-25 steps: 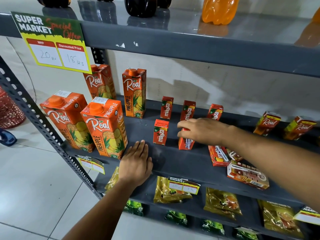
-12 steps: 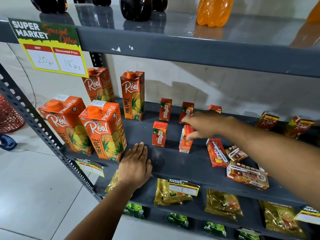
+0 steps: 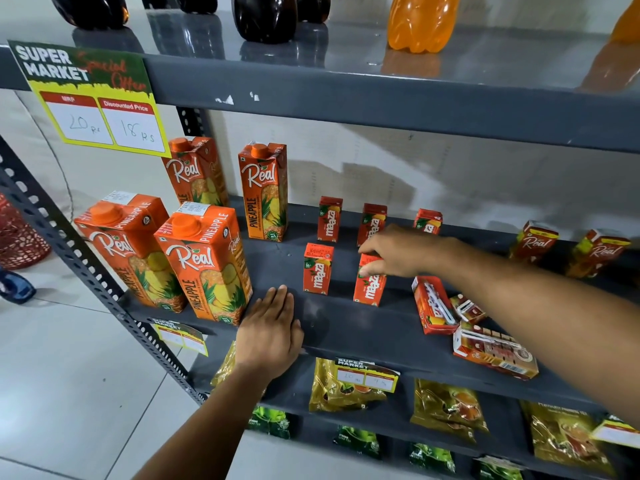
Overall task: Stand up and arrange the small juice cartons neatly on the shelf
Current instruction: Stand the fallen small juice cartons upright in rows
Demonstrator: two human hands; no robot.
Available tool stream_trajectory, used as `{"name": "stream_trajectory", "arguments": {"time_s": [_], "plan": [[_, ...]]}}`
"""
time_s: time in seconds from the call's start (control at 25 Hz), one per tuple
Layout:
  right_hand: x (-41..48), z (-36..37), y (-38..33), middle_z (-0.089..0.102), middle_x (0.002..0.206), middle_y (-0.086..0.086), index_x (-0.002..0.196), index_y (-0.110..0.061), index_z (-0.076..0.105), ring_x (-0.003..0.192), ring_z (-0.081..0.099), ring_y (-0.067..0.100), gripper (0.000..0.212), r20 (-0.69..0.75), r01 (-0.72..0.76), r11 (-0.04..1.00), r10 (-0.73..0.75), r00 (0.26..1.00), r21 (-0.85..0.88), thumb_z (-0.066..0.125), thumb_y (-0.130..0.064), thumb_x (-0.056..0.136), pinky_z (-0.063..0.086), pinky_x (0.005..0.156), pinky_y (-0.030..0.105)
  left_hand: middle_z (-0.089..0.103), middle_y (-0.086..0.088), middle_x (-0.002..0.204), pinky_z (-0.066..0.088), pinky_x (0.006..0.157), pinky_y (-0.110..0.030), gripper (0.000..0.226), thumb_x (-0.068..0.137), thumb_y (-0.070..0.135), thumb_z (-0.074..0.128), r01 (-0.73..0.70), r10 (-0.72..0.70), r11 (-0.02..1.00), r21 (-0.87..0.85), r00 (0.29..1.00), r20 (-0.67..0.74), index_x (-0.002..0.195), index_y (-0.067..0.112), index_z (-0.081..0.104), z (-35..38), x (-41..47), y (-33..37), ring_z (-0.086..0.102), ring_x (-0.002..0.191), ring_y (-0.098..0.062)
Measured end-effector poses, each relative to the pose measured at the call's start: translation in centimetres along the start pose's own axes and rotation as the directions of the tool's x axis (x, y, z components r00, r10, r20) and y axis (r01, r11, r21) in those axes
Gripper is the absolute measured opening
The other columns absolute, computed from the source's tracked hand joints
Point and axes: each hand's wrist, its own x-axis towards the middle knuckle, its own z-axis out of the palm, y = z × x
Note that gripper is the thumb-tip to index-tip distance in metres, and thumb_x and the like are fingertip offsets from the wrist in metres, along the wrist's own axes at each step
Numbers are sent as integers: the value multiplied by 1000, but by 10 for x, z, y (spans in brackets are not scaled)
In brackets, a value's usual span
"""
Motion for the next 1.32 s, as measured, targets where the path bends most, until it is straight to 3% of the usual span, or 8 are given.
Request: {"name": "stream_trajectory", "arguments": {"time_s": [0.2,0.36,0.64,0.76,0.88,1.0,1.12,1.32], "plan": [[-4,-3,13,56,136,10,137,-20,46,115,57,28,68,-41,-65,997,67,997,40,54,-63,85,49,90,39,57,-20,133,42,102,-49,55,87,32,35,1,-1,1000,-6,1000,-4,123,-2,59,0,0,0,53,123,-35],[-11,0,62,67,91,14,88,-12,61,80,62,26,45,-32,-318,948,318,948,-14,47,-54,93,49,73,37,57,-20,133,43,102,-49,55,87,33,36,5,-5,1000,-7,1000,-4,124,-1,59,2,0,0,53,124,-35],[-27,52,69,63,108,1,112,-20,59,96,60,22,113,231,-600,788,615,754,-139,48,-98,31,49,82,38,56,-21,133,43,101,-49,56,86,32,36,6,-6,1000,-1,1000,5,124,-2,58,3,0,0,53,123,-36],[-36,68,65,60,106,0,111,-25,56,99,56,24,107,184,-609,764,644,743,-214,56,-94,29,45,81,39,57,-21,133,44,101,-49,55,87,32,36,4,-4,1000,0,1000,-2,124,-3,58,3,1,0,54,123,-36],[-38,70,64,57,81,-3,97,-21,55,74,56,17,74,61,-586,808,589,806,-67,75,-64,41,41,60,30,57,-21,133,45,100,-49,56,86,32,36,9,-9,1000,-1,1000,5,123,-3,58,3,1,1,54,122,-36],[-36,54,65,60,95,0,107,-21,58,84,59,20,62,-89,-509,861,509,856,24,81,-42,54,45,63,31,57,-20,133,45,101,-49,57,86,33,34,15,-15,1000,11,1000,8,124,-2,58,3,1,1,54,123,-35],[-37,36,67,55,118,3,119,-22,57,107,56,26,54,-223,-251,930,194,955,-269,78,-20,70,52,77,38,57,-20,133,44,101,-49,57,86,33,34,13,-14,1000,14,1000,16,124,-2,58,3,2,0,54,123,-35],[-44,24,80,50,135,0,124,-26,52,123,42,24,42,-30,173,819,-226,974,-547,61,-10,86,48,89,43,56,-19,134,43,102,-48,57,86,34,34,18,-18,1000,13,1000,15,125,-1,58,4,2,-1,53,124,-34]]}}
